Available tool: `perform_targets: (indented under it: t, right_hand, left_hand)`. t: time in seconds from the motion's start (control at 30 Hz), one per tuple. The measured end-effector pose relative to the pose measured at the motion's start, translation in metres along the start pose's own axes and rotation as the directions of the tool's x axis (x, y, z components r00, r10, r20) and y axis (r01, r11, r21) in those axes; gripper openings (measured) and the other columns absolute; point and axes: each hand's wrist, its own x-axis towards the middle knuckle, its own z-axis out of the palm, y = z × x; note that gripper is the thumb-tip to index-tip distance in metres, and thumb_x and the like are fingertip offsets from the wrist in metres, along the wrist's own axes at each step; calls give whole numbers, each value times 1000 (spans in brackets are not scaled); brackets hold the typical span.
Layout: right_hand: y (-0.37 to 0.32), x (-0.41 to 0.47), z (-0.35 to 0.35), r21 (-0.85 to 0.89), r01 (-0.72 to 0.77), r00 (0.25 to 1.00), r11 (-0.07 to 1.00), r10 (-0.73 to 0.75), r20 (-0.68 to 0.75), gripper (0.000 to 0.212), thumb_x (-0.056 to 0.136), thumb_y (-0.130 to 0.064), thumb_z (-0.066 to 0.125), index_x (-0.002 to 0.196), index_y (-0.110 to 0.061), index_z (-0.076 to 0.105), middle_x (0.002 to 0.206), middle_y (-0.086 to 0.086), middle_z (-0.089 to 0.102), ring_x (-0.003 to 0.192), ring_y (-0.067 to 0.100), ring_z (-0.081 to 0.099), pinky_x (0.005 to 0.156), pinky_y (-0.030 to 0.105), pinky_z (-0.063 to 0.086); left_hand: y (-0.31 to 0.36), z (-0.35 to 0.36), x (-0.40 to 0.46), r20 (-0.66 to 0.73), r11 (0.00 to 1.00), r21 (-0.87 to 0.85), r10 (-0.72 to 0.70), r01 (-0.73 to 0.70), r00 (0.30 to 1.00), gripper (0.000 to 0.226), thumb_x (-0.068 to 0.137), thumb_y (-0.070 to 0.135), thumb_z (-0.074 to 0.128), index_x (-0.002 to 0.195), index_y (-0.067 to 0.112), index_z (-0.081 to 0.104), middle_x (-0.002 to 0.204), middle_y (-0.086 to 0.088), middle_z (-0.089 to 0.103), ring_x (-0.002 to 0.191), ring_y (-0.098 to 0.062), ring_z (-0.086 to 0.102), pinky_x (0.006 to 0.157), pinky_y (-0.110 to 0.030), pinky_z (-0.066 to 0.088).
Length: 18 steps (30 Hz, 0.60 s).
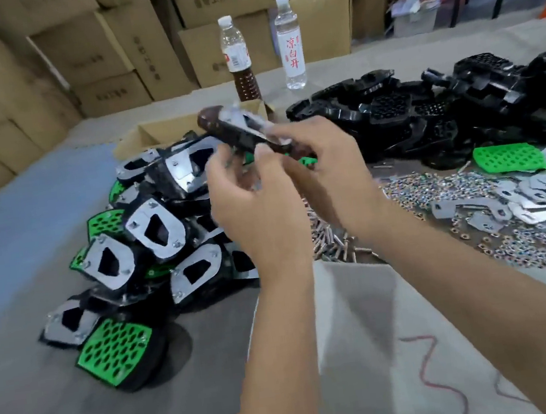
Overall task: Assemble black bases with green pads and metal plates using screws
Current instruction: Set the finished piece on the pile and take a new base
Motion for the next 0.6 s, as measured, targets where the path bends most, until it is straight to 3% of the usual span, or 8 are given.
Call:
perform_targets:
  t: [0.07, 0.13, 0.2, 0.23, 0.37, 0.47, 0.53, 0.6]
  right_hand:
    - [-19, 23, 29, -97, 141, 987, 985, -132, 95, 33, 98, -23, 68, 130, -18, 72, 125, 8, 62, 120, 24, 56, 105, 31, 42]
    - [-35, 44, 57, -320, 323, 907, 891, -196, 372, 37, 105, -33, 57, 142, -33, 62, 150, 7, 50, 135, 30, 41, 108, 34, 30]
    - [-41, 54, 80, -500, 506, 781, 703, -127, 611, 44, 108, -43, 43, 151, -47, 44, 167, -3, 27, 149, 29, 21, 113, 45, 21]
    - [-43, 55, 86, -530, 549, 747, 647, -94, 658, 45, 107, -45, 39, 152, -49, 40, 169, -7, 22, 152, 28, 15, 115, 50, 17]
    - [-51, 68, 94, -576, 625, 709, 528, -74, 702, 45, 108, -50, 32, 153, -48, 37, 169, -9, 24, 158, 27, 6, 119, 60, 6]
    - [-57, 75, 92, -515, 617, 651, 595, -17, 759, 51, 106, -48, 42, 156, -45, 32, 167, -7, 28, 158, 29, 7, 118, 65, 5]
    - [-52, 70, 84, -429, 536, 688, 727, -82, 721, 58, 104, -45, 45, 159, -44, 28, 162, -13, 38, 154, 28, 20, 120, 64, 13]
    - [-40, 60, 69, -334, 478, 739, 812, -166, 653, 60, 103, -42, 47, 160, -42, 29, 153, -18, 48, 146, 21, 35, 117, 56, 30]
  left_hand:
    - [4, -14, 10, -209, 988, 119, 118, -95, 971, 42, 92, 18, 64, 134, 21, 60, 126, 9, 64, 112, -9, 66, 93, -31, 57]
    - [2, -30, 23, -328, 942, 303, 247, -146, 912, 51, 91, 17, 62, 141, 15, 56, 141, -3, 53, 130, -18, 50, 105, -34, 47]
    - [-2, -39, 35, -307, 891, 446, 237, -81, 922, 44, 95, 16, 57, 139, 12, 60, 147, -7, 51, 136, -25, 40, 110, -29, 33]
    - [-4, -41, 40, -268, 872, 487, 196, -43, 943, 40, 99, 17, 53, 138, 12, 63, 148, -7, 54, 137, -27, 41, 111, -30, 30]
    - [-8, -47, 60, -231, 858, 513, 163, -23, 959, 38, 100, 21, 44, 124, 5, 69, 127, -15, 69, 124, -38, 54, 106, -47, 41]
    - [-3, -46, 68, -276, 879, 477, 179, -27, 944, 41, 97, 24, 42, 128, 14, 68, 126, -4, 70, 127, -33, 53, 106, -44, 41]
    - [0, -42, 69, -294, 890, 449, 230, -79, 928, 50, 92, 27, 42, 137, 24, 63, 133, 6, 67, 128, -24, 54, 109, -40, 41]
    - [-2, -36, 67, -271, 870, 479, 269, -113, 924, 53, 91, 29, 42, 140, 24, 62, 136, 3, 66, 130, -25, 54, 110, -41, 40]
